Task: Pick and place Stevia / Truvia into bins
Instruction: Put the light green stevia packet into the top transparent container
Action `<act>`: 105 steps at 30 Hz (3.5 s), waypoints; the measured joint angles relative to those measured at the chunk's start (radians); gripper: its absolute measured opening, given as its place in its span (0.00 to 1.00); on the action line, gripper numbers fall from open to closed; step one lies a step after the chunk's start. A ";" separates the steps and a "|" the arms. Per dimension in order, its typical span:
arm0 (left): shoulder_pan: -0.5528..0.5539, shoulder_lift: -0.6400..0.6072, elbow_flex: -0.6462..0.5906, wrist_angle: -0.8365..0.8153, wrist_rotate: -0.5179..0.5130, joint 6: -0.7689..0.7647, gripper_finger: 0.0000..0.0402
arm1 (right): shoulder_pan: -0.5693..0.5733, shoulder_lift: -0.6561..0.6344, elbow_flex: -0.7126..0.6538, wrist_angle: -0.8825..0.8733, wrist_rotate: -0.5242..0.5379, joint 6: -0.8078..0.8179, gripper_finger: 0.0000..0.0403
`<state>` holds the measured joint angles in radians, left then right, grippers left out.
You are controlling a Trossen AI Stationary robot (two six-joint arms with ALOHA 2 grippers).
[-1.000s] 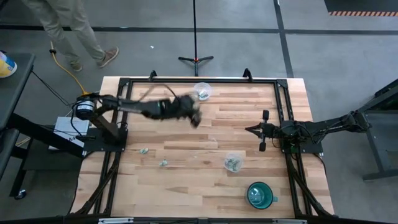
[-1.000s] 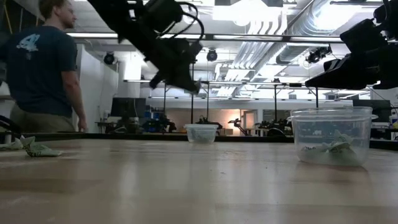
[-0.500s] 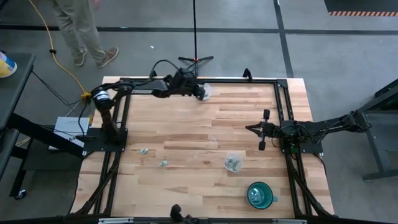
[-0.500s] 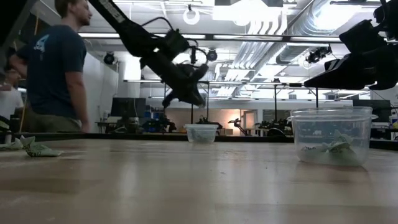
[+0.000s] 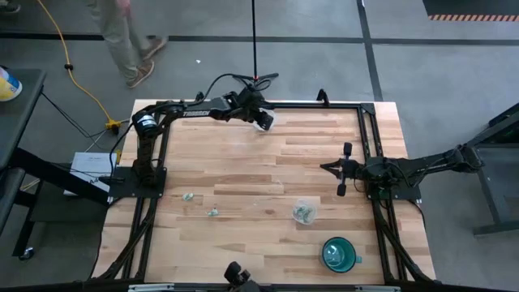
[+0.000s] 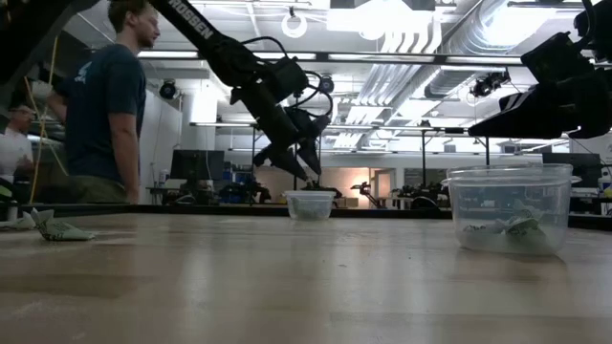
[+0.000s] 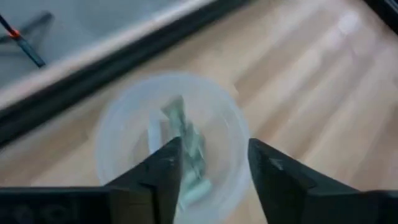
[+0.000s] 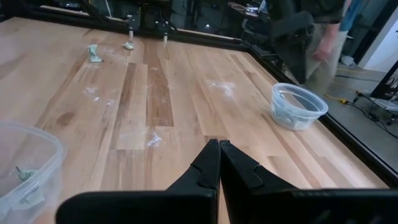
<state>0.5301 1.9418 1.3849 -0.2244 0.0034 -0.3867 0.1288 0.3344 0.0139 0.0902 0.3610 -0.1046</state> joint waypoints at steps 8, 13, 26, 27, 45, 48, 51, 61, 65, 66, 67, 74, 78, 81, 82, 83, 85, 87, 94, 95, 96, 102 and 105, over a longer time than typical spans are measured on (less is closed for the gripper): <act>-0.111 -0.137 0.002 -0.264 0.094 0.095 0.59 | 0.000 0.000 0.000 -0.004 0.000 0.022 0.00; -0.252 -0.213 0.002 -0.606 0.063 0.045 0.57 | 0.000 0.000 0.000 -0.003 0.000 0.022 0.00; -0.640 -0.223 -0.050 -1.129 -0.100 -0.433 0.52 | 0.000 0.000 0.000 0.000 -0.001 0.021 0.00; -0.658 -0.223 -0.062 -1.137 -0.112 -0.435 0.52 | 0.000 0.000 0.000 0.000 -0.001 0.021 0.00; -0.791 -0.222 -0.238 -0.886 0.074 -0.429 0.46 | 0.000 0.000 0.000 0.000 -0.001 0.018 0.00; -0.817 -0.222 -0.238 -0.802 0.090 -0.440 0.43 | 0.000 0.000 0.000 0.000 -0.001 0.018 0.00; -0.839 -0.222 -0.238 -0.755 0.069 -0.483 0.42 | 0.000 0.000 0.000 0.000 -0.001 0.018 0.00; -0.914 -0.204 -0.305 -0.675 0.018 -0.588 0.41 | 0.000 0.000 0.000 0.000 -0.003 0.019 0.00; -0.926 -0.204 -0.354 -0.599 0.023 -0.589 0.40 | 0.000 0.000 0.000 0.000 0.001 0.018 0.00; -0.926 -0.204 -0.367 -0.576 0.037 -0.588 0.40 | 0.000 0.000 0.000 0.000 0.001 0.018 0.00; -0.925 -0.204 -0.381 -0.567 0.050 -0.588 0.40 | 0.000 0.000 0.000 -0.002 0.001 0.018 0.00; -0.922 -0.211 -0.433 -0.545 0.077 -0.569 0.37 | 0.000 0.000 0.000 -0.004 0.003 0.018 0.00; -0.906 -0.210 -0.436 -0.532 0.053 -0.490 0.20 | 0.000 0.000 0.000 -0.004 0.003 0.014 0.00; -0.867 -0.210 -0.435 -0.477 0.022 -0.448 0.06 | 0.000 0.000 0.000 -0.004 0.003 0.008 0.00; -0.848 -0.209 -0.434 -0.449 -0.006 -0.431 0.06 | 0.000 0.000 0.000 -0.004 0.003 0.007 0.00; -0.828 -0.209 -0.434 -0.415 -0.049 -0.398 0.06 | 0.000 0.000 0.000 -0.004 0.003 0.004 0.00; -0.778 -0.218 -0.436 -0.336 -0.131 -0.288 0.10 | 0.000 0.000 0.000 -0.003 0.004 -0.009 0.00; -0.710 -0.217 -0.441 -0.218 -0.194 -0.149 0.13 | 0.000 0.000 0.000 0.005 0.007 -0.018 0.00; -0.398 -0.245 -0.395 0.071 -0.221 0.213 0.06 | 0.000 0.000 0.000 0.009 0.004 -0.026 0.00; -0.350 -0.245 -0.387 0.115 -0.220 0.227 0.06 | 0.000 0.000 0.000 0.007 0.004 -0.021 0.00; -0.305 -0.245 -0.378 0.158 -0.220 0.237 0.06 | 0.000 0.000 0.000 0.008 0.004 -0.013 0.00; -0.122 -0.196 -0.309 0.235 -0.060 0.287 0.06 | 0.000 0.000 0.000 0.005 0.009 -0.009 0.00; -0.073 -0.161 -0.265 0.237 -0.015 0.289 0.06 | 0.000 0.000 0.000 0.005 0.015 -0.021 0.00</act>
<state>0.4566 1.7808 1.1197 0.0127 -0.0120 -0.0979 0.1287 0.3344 0.0137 0.0948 0.3756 -0.1259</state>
